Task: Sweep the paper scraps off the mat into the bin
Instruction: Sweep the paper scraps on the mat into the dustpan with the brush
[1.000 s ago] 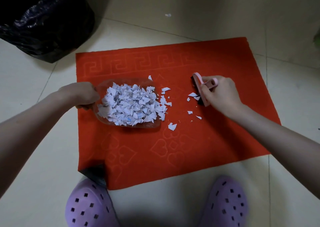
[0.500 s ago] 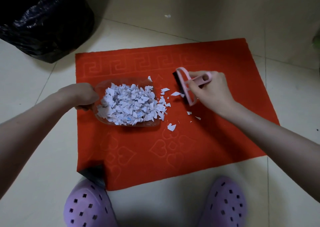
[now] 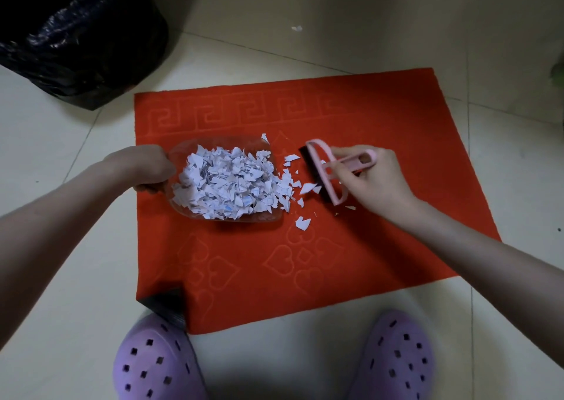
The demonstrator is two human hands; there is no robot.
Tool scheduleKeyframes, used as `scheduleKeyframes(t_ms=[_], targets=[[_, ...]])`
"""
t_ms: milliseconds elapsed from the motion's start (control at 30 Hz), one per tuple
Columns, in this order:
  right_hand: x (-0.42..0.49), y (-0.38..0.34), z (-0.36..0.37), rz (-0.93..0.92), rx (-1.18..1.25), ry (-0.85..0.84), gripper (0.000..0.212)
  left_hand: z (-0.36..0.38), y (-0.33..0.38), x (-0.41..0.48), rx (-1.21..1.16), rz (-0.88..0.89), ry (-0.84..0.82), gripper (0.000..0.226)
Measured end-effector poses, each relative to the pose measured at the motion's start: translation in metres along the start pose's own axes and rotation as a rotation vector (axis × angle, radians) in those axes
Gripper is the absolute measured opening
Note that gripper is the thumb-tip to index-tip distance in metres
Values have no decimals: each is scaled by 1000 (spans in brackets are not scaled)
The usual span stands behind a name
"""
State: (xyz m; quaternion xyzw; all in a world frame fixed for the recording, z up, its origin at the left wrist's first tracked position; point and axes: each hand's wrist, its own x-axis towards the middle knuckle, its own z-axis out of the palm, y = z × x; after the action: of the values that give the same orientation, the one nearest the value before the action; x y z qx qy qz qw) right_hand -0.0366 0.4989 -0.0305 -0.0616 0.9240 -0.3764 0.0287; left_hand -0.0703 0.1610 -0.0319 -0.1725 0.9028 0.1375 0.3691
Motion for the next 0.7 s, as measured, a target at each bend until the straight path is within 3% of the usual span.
scheduleKeyframes(t_ms=[167,267,367,467,567,700], targets=[[5,16,-22,47,-318,94,24,1,0,1,-14,12,-3,32],[-5,35,-16,73,-421,8,31,0,0,2,-13,3,1,32],[-22,34,1,43,-464,-115,13,0,0,2,-12,5,2,33],[-29,16,17,-17,-389,-141,17,2,-2,4,-19,2,1,33],[-25,-5,28,6,-161,-143,19,4,-3,4,-43,3,-6,32],[-11,-20,20,5,-42,-25,22,6,-2,3,-68,-3,-1,33]])
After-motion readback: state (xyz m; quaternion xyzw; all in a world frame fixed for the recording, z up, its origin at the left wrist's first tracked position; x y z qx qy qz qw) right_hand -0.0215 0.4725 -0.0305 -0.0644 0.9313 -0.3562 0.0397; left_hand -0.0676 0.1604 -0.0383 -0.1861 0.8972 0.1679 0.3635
